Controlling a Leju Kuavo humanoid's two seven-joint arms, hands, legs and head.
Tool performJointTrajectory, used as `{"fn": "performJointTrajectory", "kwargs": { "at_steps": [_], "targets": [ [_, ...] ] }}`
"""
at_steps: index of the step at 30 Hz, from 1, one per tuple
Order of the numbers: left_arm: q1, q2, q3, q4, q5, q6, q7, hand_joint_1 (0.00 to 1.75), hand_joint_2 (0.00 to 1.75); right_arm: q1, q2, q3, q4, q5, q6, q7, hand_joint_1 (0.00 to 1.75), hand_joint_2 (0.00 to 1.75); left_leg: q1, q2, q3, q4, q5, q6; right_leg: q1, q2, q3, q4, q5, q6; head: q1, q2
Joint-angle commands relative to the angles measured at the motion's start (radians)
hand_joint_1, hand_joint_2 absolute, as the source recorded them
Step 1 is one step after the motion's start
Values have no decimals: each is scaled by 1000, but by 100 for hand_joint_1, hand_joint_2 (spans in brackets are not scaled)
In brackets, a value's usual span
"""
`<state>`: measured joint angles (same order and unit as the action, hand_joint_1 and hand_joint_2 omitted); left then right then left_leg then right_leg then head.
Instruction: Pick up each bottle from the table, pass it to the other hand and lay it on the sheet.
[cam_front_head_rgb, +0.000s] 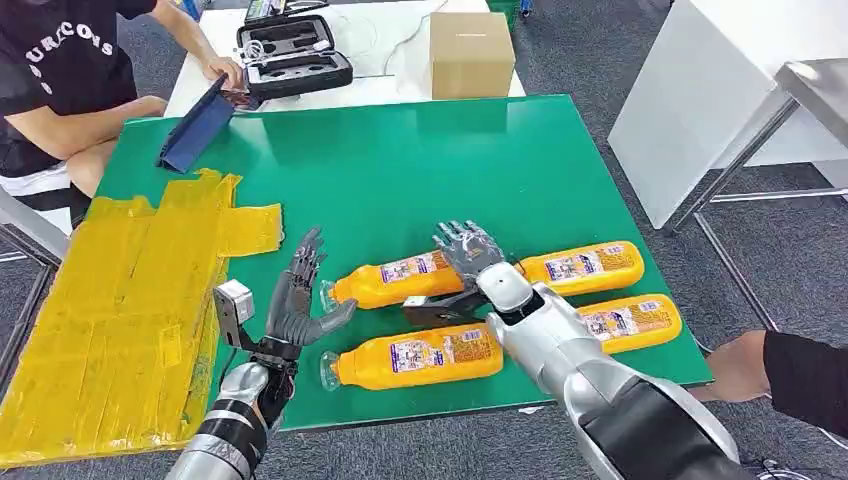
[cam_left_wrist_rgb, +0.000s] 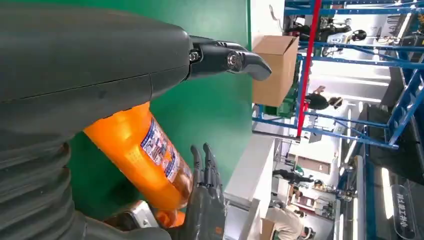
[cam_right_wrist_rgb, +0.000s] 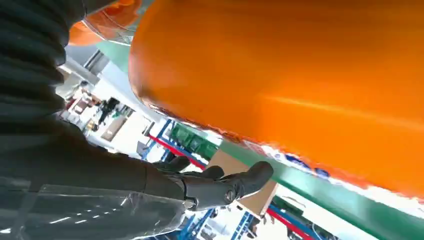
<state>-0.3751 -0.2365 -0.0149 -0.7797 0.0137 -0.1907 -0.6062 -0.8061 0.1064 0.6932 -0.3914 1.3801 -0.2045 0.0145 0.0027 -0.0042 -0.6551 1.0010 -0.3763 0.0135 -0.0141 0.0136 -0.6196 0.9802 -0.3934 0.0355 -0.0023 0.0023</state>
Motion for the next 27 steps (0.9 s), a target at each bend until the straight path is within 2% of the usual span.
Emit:
{"fn": "performJointTrajectory", "kwargs": {
  "at_steps": [1,4,6,8,13,14,15,16,17,19,21,25,27],
  "targets": [
    [-43,8,-15,70,8,0,13,0,175,-60,28,110,80,67,-23,-7,0,175,0,0,2,1,-1,-1,0,-1,2,1,-1,-1,0,0],
    [-41,9,-14,72,10,0,11,0,175,-57,31,103,85,55,-3,-32,0,175,0,0,5,1,-2,-1,1,-1,4,1,-2,-2,0,0],
    [-39,11,-17,73,12,-2,9,0,175,-48,35,54,86,-9,29,-101,0,175,0,0,5,1,-2,-1,1,-2,5,1,-3,-2,0,0],
    [-47,14,-23,87,15,-10,6,0,175,-42,34,-30,90,-124,102,-200,0,175,0,-1,5,1,-3,-1,1,-2,5,1,-3,-2,0,0],
    [-80,13,-46,143,18,-29,-15,0,175,-54,-3,-175,122,-317,314,-289,0,175,0,-2,4,0,-1,-1,0,-3,4,1,-2,-1,0,0],
    [-85,11,-49,151,19,-30,-20,0,175,-52,-11,-197,125,-344,333,-301,9,175,0,-3,3,0,-1,0,0,-4,3,0,-2,-1,0,0],
    [-91,9,-54,160,20,-29,-23,0,175,-48,-19,-215,126,-368,346,-308,40,175,0,-3,2,0,0,0,0,-4,3,0,-1,-1,0,0],
    [-95,9,-57,165,21,-29,-27,0,175,-42,-24,-237,126,-394,351,-315,96,175,0,-4,3,0,-1,-1,0,-5,4,0,-2,-1,0,0],
    [-97,8,-60,168,23,-29,-31,0,175,-37,-28,-254,128,-416,357,-319,124,175,0,-4,3,0,0,0,0,-5,4,0,-2,-1,0,0],
    [-96,9,-64,167,25,-30,-34,0,175,-32,-31,-255,128,-421,353,-316,133,175,1,-4,5,0,-1,-1,1,-6,6,-1,-2,-1,0,0],
    [-94,10,-67,162,25,-33,-35,0,175,-28,-30,-253,127,-422,349,-313,133,175,0,-4,6,0,-1,-1,1,-5,7,-1,-2,-1,0,0],
    [-72,15,-61,130,33,-28,-27,0,175,-20,-8,-217,110,-386,249,-249,168,175,1,-2,6,0,-1,-1,1,-3,7,-1,-2,-1,0,0],
    [-71,16,-61,129,33,-28,-26,0,175,-20,-4,-216,109,-385,248,-247,168,175,1,-1,6,0,-2,-1,1,-2,7,-1,-2,-1,0,0]
  ]
}}
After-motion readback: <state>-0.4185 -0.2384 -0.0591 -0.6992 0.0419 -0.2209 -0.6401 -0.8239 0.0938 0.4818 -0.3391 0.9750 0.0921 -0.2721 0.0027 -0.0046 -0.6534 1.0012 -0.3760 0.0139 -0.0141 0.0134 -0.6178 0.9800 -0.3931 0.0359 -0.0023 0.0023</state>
